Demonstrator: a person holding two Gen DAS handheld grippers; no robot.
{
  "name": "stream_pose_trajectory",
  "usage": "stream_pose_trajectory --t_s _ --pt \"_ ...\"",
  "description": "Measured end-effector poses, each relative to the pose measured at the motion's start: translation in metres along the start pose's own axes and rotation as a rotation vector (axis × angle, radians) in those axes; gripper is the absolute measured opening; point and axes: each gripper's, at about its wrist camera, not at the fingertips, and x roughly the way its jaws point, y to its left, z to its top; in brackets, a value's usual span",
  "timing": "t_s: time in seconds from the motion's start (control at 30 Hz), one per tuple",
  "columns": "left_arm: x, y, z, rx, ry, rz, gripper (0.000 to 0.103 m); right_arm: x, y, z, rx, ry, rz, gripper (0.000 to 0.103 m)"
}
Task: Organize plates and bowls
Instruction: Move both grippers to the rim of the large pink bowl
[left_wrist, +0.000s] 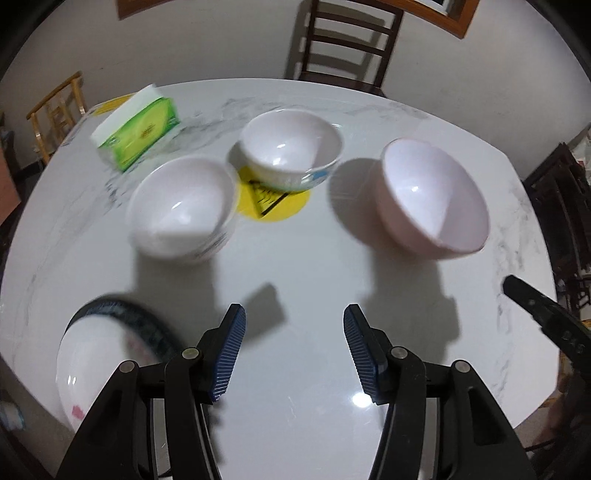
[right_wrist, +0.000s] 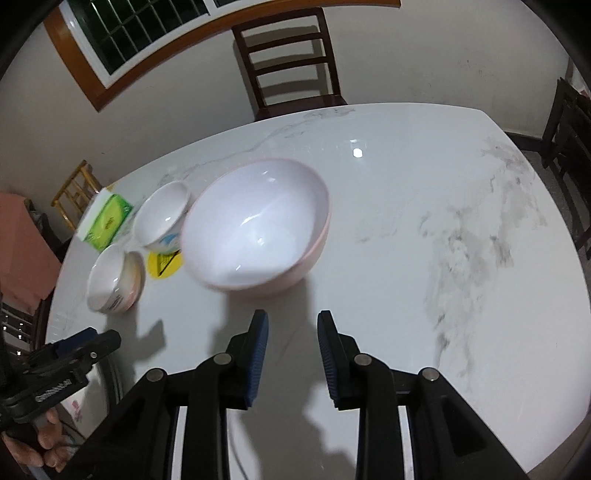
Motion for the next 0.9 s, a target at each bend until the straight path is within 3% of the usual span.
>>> stream_pose_trajectory --t_s 0.33,0.7,0.83,0.9 --pt "0.022 -0.037 0.064 -0.043 -0.001 -0.06 0.053 0.043 -0.009 0.053 0.025 0.066 -0.036 0.028" --pt "0.077 -0.059 0.088 -0.047 0.05 -0.054 0.052 0.081 -0.01 0.057 0.034 0.104 -0.063 0.028" --pt "0.09 -0.059 0.085 -0.049 0.064 -0.076 0.04 0.085 -0.009 0.054 0.034 0.102 -0.059 0.025" --pt "0.092 -0.059 0.085 -0.049 0.07 -0.114 0.027 0.085 -0.008 0.052 0.035 0.096 -0.042 0.021"
